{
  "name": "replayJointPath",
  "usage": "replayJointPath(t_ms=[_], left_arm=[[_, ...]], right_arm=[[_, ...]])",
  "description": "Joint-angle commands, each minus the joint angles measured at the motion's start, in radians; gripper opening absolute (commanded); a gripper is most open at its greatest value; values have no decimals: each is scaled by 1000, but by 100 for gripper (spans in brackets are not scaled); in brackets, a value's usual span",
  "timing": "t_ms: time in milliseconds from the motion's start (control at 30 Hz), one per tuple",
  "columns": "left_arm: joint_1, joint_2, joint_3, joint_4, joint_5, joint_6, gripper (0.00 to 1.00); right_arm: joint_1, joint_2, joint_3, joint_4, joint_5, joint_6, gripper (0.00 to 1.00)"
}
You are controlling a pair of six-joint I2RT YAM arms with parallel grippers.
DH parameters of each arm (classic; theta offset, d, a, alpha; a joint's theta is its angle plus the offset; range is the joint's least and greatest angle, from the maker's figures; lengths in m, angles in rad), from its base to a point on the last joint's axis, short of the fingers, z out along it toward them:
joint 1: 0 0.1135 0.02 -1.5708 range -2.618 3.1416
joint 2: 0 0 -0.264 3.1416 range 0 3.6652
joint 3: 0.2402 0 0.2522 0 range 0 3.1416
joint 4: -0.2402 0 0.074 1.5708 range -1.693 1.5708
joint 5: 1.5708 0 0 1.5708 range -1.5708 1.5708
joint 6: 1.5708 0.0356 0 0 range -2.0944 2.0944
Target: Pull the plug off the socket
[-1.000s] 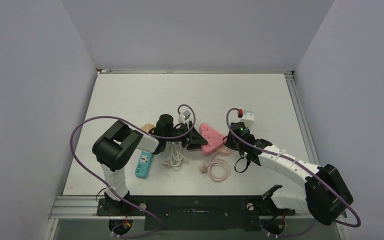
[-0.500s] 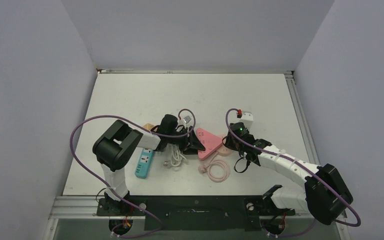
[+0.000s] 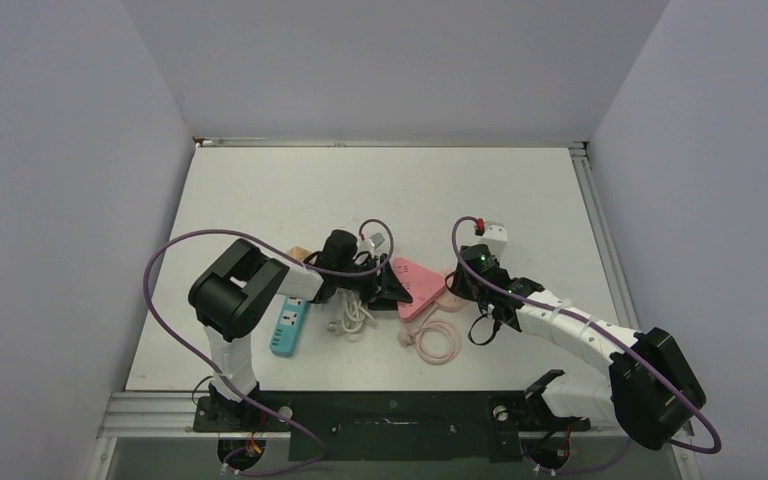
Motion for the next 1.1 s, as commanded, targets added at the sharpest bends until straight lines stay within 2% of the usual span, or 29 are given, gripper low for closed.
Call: replayJointPath(t_ms=[0,133,333,667,867,1067], left_arm=[[-1,-26,-8,148,27,-41,42],[7,-45,-24,269,51,-99,35],[13,-53,-57,505,80,-213,17],[31,-88,-72,562,77,-231,0],[34,-66,-83,632,79,-278,0],[51,-103,-85,546,55,-216,0]], right_arm=[[4,14,-26,-25,-15,15,24],[4,17,-26,-24,-16,14,24],[4,21,-22,-28,-15,15,24],[4,22,-21,-38,-1,14,24],[4,18,-18,-44,6,13,24],[4,13,-20,-46,11,15,24]])
